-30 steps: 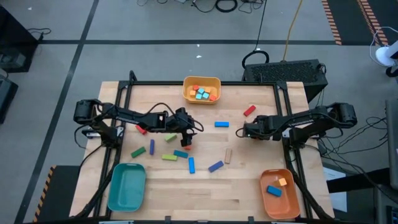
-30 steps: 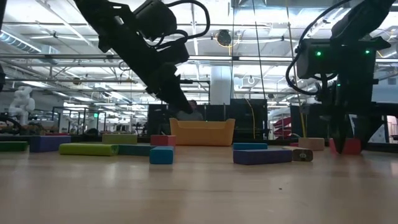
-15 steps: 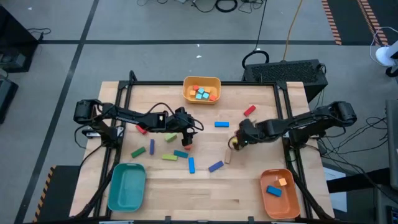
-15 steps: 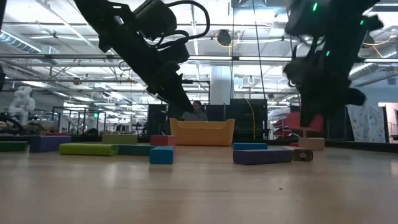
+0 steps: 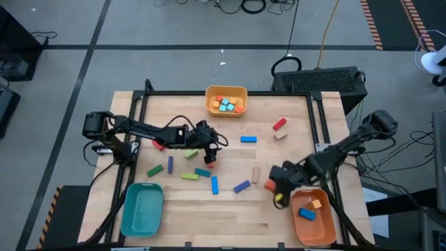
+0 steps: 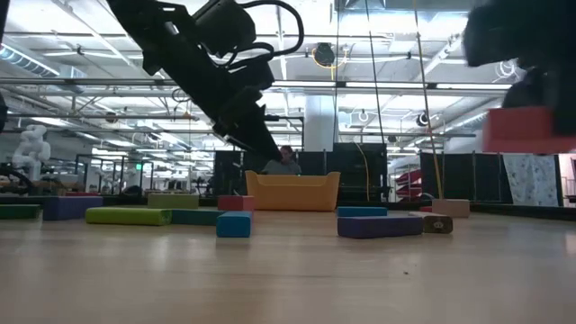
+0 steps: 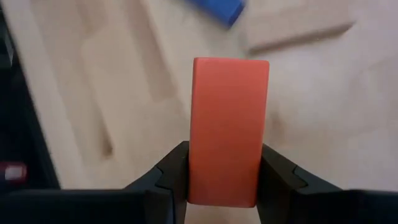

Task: Sort blocks by size
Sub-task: Put the right big orange rectangle block into the orange bin, then put the big brown rectangle block into the orange bin

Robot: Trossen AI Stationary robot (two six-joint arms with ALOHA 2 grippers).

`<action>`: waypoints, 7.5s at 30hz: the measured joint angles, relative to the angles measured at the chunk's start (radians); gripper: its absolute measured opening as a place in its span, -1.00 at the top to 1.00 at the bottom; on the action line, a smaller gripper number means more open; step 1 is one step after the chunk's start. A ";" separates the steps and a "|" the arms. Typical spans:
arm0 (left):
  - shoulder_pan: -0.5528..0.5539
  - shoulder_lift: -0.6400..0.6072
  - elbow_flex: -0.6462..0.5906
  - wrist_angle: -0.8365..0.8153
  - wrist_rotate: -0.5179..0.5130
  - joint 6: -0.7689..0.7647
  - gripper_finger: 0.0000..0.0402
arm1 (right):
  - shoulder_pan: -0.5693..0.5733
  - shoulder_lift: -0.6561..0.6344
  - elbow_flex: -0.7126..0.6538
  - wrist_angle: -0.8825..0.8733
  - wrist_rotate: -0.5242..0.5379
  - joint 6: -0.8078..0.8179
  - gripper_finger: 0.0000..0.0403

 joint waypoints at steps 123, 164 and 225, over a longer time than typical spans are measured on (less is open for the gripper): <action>0.000 0.000 0.000 0.081 -0.019 0.000 -0.56 | -0.564 0.046 0.180 -0.345 0.172 -1.050 -0.02; 0.003 0.000 0.000 0.036 -0.023 0.003 -0.56 | -0.856 0.367 0.084 -0.253 0.244 -1.470 0.10; 0.069 0.000 0.000 0.273 -0.090 0.116 -0.56 | 0.179 -0.033 0.134 -0.277 -0.273 0.375 0.44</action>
